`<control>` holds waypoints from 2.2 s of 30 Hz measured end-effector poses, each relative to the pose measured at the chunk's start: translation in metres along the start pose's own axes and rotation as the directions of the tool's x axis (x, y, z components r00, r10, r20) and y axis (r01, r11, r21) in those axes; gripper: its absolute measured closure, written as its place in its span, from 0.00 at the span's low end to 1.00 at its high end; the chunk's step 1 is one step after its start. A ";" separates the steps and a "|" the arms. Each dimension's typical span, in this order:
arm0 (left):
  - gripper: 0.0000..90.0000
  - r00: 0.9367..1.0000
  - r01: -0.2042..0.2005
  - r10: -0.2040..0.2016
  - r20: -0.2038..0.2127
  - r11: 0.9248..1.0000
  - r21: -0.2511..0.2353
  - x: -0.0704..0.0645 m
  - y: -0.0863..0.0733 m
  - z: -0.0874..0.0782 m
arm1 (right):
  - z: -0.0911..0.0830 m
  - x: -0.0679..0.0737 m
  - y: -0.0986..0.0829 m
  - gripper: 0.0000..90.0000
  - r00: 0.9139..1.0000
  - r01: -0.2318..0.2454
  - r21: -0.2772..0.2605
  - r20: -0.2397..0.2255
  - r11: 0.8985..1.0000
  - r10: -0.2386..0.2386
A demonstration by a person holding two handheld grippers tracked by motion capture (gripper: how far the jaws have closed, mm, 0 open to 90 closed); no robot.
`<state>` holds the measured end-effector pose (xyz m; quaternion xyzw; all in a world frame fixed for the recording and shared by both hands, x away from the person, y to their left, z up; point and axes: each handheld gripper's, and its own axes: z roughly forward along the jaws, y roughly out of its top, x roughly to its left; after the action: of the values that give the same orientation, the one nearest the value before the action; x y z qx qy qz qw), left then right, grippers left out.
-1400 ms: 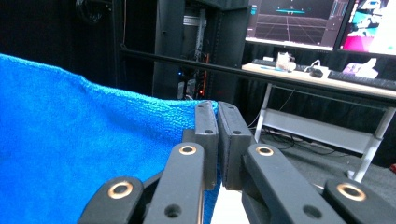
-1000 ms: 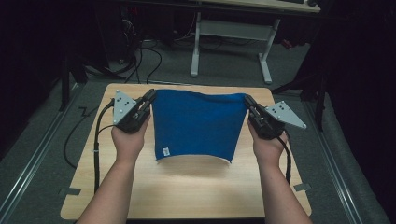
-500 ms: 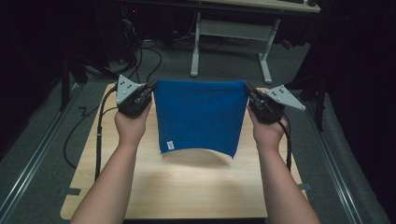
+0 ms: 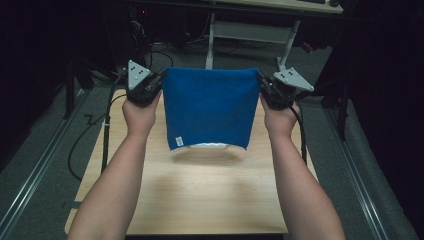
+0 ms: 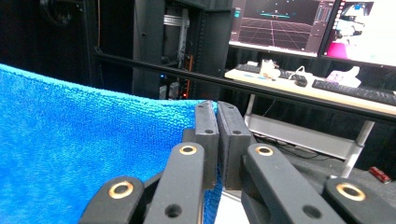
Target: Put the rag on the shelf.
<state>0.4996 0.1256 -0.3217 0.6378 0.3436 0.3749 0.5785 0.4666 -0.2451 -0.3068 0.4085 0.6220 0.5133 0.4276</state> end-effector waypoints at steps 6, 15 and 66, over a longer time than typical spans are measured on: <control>0.97 1.000 0.024 -0.024 0.002 0.996 0.087 0.009 -0.023 0.021 | 0.021 -0.002 -0.005 0.98 1.000 -0.010 0.041 -0.001 0.999 0.010; 0.97 0.996 0.061 -0.072 0.046 0.977 0.206 0.009 -0.078 0.039 | 0.040 -0.009 -0.049 0.98 1.000 -0.017 0.149 -0.017 0.989 0.020; 0.96 0.972 0.133 -0.204 0.119 0.890 0.436 -0.018 -0.193 0.021 | 0.038 0.000 -0.185 0.98 0.990 -0.107 0.367 -0.049 0.924 0.134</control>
<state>0.5084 0.1183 -0.5158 0.7444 0.4230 0.1863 0.4819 0.4896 -0.2597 -0.4934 0.4987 0.6951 0.4296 0.2892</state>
